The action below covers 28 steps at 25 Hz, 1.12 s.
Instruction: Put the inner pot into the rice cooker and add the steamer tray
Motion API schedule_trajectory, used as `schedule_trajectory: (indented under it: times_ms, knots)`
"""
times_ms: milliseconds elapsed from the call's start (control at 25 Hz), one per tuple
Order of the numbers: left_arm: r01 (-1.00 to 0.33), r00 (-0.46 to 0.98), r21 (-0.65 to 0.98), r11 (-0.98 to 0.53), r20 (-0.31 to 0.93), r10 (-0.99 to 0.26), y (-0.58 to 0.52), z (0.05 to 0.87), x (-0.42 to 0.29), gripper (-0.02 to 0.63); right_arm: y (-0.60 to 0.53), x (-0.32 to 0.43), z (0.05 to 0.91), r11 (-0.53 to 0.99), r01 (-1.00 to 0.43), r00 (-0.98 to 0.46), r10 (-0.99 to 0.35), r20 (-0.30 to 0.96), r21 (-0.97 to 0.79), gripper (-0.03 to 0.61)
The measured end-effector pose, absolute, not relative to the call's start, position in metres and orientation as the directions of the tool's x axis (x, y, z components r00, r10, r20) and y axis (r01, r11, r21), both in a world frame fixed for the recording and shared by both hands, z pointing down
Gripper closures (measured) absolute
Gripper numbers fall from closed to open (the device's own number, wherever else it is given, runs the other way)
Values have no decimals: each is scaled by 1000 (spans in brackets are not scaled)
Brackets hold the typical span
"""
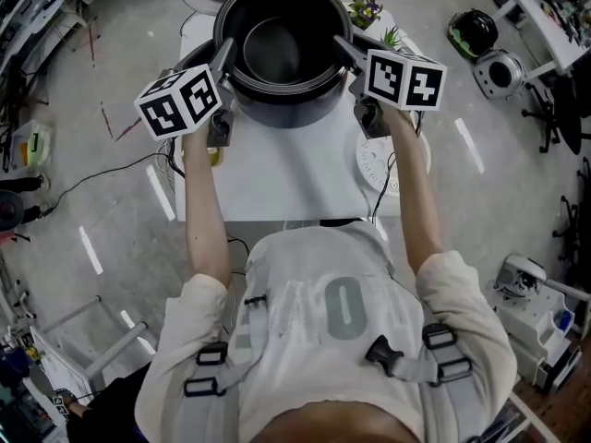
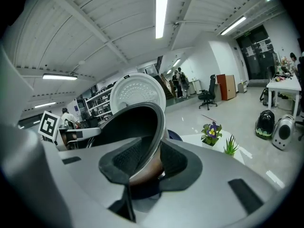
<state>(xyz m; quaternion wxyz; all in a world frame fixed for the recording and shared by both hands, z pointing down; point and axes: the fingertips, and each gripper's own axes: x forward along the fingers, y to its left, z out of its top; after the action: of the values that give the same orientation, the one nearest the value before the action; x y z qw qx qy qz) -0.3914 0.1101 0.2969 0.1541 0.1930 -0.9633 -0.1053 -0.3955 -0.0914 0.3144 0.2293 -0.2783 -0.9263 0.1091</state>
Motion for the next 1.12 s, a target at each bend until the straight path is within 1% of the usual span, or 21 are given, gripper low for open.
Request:
schedule_trajectory:
  times_ms: [320, 560, 760, 1120]
  knots:
    - [-335, -856, 259, 906, 319, -408, 108, 319, -409, 499, -92, -412, 339, 837, 436, -709, 545, 447, -329, 449]
    - [-336, -823, 240, 911, 395, -408, 104, 341, -410, 499, -95, -413, 360, 850, 422, -671, 526, 522, -315, 446]
    - [-315, -809, 239, 918, 438, -392, 105, 355, -417, 499, -95, -420, 370, 854, 417, -650, 520, 554, -312, 442]
    - [-328, -768, 203, 923, 512, -386, 109, 380, -418, 483, -90, -422, 390, 862, 442, -629, 494, 600, -247, 426]
